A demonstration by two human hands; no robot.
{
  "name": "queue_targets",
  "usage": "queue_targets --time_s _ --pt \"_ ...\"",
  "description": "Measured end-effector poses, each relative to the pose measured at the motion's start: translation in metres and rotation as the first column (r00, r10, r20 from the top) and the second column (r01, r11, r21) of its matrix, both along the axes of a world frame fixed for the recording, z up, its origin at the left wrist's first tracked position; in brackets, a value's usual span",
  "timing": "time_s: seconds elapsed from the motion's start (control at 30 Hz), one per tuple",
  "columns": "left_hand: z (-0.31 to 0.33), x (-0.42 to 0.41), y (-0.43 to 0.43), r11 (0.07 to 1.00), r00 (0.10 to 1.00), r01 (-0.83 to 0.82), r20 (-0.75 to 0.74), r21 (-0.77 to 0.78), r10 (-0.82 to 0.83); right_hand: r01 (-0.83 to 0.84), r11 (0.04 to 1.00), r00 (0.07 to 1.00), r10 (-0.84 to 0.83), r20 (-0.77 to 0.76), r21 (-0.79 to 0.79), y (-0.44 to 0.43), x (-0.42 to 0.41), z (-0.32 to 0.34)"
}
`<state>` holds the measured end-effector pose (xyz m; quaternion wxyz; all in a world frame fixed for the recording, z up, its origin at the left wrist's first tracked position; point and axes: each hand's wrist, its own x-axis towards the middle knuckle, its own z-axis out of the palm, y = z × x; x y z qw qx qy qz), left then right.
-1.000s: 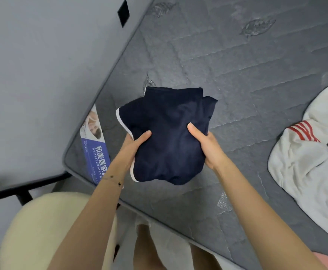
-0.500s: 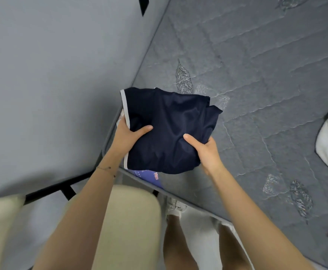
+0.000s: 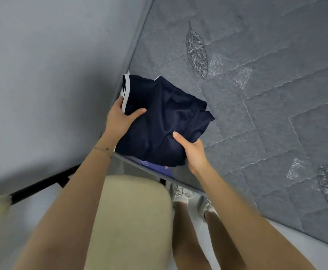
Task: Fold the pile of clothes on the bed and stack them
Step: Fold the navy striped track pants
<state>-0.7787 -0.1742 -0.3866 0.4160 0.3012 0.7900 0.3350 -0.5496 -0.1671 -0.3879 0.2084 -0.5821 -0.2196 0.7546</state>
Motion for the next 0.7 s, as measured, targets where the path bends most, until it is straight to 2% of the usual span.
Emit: queue_targets --time_s 0.1,0.2,0.33,0.53,0.7 --pt "-0.019 0.002 -0.005 0.999 0.999 0.002 0.044 -0.049 0.0 0.115 0.992 0.989 -0.109 0.095 -0.055 -0.008 -0.001 -0.01" --pt "-0.03 0.006 -0.013 0.996 1.0 -0.002 0.022 -0.086 0.004 0.089 0.99 0.992 -0.077 0.105 -0.113 -0.01 0.004 -0.015" --pt "-0.035 0.007 -0.015 0.994 1.0 -0.028 -0.01 -0.108 0.027 0.108 0.991 0.993 -0.104 0.052 -0.081 -0.001 0.004 -0.016" --pt "-0.032 0.008 0.002 0.996 0.998 -0.067 -0.013 -0.06 0.066 0.176 0.983 0.969 -0.181 0.166 0.045 0.014 -0.008 -0.015" --pt "-0.022 0.012 0.009 0.995 0.998 -0.038 -0.049 -0.089 0.034 0.124 0.992 0.975 -0.116 0.19 -0.03 0.022 -0.007 -0.01"
